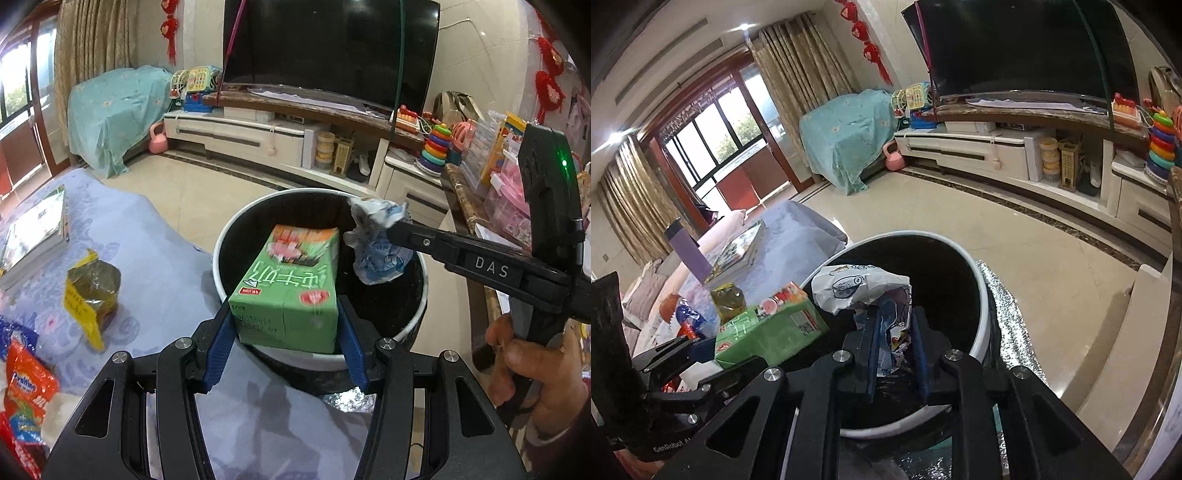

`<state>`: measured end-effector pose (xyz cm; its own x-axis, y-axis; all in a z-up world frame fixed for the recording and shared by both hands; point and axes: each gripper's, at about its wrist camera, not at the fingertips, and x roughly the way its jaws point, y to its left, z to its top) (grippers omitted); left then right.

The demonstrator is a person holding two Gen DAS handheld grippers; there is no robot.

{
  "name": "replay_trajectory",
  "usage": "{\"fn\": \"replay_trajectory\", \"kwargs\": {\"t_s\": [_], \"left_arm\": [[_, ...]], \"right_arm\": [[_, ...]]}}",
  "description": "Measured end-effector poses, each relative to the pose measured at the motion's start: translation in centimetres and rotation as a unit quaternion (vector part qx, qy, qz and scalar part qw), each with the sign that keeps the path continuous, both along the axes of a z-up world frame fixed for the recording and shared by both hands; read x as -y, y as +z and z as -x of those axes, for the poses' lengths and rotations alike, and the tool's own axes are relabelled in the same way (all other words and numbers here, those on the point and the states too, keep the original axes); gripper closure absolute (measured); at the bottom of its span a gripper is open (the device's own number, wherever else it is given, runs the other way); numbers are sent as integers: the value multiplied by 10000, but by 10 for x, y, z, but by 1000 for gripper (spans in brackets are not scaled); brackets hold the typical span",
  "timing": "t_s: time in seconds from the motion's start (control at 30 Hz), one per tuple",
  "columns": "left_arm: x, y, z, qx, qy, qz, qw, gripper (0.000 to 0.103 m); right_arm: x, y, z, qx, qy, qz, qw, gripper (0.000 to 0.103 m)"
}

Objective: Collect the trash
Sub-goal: 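Open both tools to drop the carton and wrapper into the bin, then grasp the white milk carton with the left tool while the right tool grasps the white foam block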

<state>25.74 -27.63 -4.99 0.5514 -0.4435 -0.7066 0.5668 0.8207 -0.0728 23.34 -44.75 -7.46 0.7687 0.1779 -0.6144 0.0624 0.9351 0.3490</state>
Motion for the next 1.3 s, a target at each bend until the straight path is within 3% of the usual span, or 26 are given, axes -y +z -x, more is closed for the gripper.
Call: {"fn": "replay_trajectory", "kwargs": {"t_s": [0.07,0.13,0.37,0.5,0.93,1.3], "left_arm": [[1,-2,0,-47,12,-33,10000,40],[-3,-1,1,-22,70,-48,10000,32],[-28,3,23,27,213,135,9997,29],[-49,3,41,91,363,185,9991,27],[-141,-1,91,105,998,311,9945,26],[-198,-4,110,73,1570,410,9867,26]], "right_arm": [[3,-1,-4,-60,-38,38,10000,49],[4,1,-2,-28,-67,16,10000,47],[3,9,14,143,-140,-132,9997,30],[-8,12,25,201,-80,-302,9993,8],[-68,5,56,170,489,-349,9980,8],[-121,-3,63,109,1184,-427,9920,8]]}}
